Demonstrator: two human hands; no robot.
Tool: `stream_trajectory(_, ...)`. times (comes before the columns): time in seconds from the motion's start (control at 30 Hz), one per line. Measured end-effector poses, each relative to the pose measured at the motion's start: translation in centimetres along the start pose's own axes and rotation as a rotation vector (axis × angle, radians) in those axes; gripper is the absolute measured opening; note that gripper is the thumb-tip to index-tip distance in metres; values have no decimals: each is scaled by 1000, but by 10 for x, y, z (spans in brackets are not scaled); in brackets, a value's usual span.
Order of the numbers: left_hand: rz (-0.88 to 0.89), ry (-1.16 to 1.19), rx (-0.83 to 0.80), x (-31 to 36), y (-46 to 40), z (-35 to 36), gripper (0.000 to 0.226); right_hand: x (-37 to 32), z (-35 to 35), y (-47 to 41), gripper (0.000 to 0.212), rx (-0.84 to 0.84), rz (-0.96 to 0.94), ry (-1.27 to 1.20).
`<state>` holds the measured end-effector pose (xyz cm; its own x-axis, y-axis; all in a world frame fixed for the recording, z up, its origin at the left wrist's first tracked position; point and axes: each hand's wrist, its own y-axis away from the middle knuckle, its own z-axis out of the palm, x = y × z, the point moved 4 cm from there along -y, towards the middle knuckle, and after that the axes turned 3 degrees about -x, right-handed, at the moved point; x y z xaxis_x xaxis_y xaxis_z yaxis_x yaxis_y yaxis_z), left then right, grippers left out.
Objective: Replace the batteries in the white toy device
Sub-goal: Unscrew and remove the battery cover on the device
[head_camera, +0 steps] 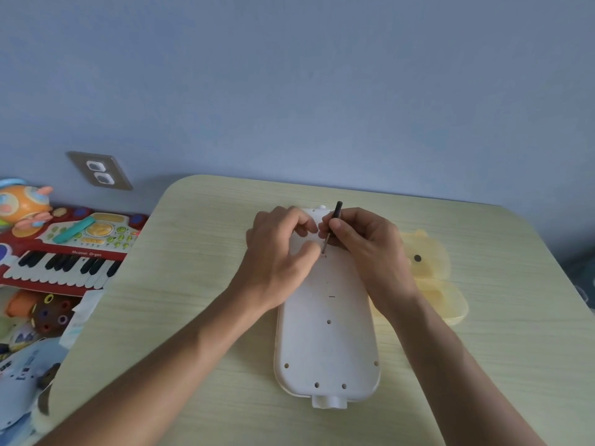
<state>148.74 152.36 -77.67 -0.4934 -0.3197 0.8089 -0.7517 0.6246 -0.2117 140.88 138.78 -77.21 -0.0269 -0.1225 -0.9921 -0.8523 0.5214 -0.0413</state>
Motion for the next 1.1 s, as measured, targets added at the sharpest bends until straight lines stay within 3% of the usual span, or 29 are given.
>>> stream_trajectory(0.23, 25, -334, -32, 4, 14, 13, 30, -5, -14, 3, 12, 81, 32, -126)
stream_trajectory(0.6, 104, -564, -8, 21, 15, 26, 36, 5, -21, 6, 7, 117, 223, 45)
stream_trajectory(0.8, 77, -596, -61, 16, 9, 31, 25, 7, -23, 1, 12, 64, 278, 64)
stream_trajectory(1.1, 100, -628, -40, 16, 8, 33, 30, 11, -22, -3, 12, 6, 311, 67)
